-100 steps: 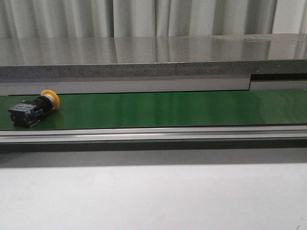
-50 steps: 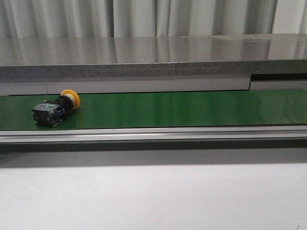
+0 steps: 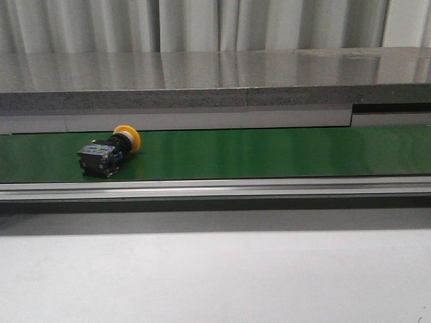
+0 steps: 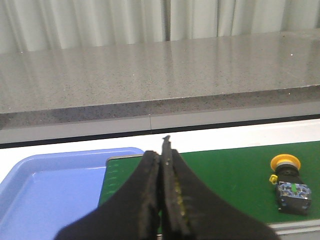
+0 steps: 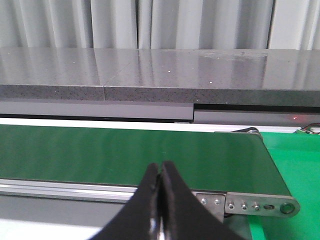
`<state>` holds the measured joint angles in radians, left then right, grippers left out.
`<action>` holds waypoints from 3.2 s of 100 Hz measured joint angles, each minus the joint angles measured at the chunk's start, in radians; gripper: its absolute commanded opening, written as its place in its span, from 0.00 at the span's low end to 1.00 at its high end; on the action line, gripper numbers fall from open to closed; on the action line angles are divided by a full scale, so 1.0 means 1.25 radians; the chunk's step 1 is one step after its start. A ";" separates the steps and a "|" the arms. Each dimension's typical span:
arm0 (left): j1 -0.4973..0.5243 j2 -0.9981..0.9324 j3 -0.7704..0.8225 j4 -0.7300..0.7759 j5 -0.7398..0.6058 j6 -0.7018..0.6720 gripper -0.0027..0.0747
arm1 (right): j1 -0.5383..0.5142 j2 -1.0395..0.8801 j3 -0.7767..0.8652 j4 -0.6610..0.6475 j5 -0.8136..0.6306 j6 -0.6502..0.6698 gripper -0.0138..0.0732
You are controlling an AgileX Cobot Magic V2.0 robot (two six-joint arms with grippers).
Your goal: Move button from left to right
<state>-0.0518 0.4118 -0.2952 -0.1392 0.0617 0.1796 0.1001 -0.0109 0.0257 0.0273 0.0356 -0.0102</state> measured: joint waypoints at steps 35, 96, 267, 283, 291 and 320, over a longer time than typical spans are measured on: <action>0.000 0.000 0.000 0.000 0.000 0.000 0.01 | 0.000 0.109 -0.226 0.068 0.184 0.000 0.08; 0.000 0.000 0.000 0.000 0.000 0.000 0.01 | 0.000 0.661 -0.629 0.131 0.484 0.000 0.08; 0.000 0.000 0.000 0.000 0.000 0.000 0.01 | 0.200 1.214 -0.863 0.174 0.431 0.000 0.85; 0.000 0.000 0.000 0.000 0.000 0.000 0.01 | 0.207 1.273 -0.906 0.174 0.426 0.000 0.85; 0.000 0.000 0.000 0.000 0.000 0.000 0.01 | 0.207 1.297 -0.922 0.174 0.423 0.000 0.85; 0.000 0.000 0.000 0.000 0.000 0.000 0.01 | 0.207 1.371 -0.932 0.171 0.415 0.000 0.78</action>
<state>-0.0518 0.4118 -0.2952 -0.1392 0.0617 0.1796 0.3592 1.7030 -1.1396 0.2413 0.5543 -0.0102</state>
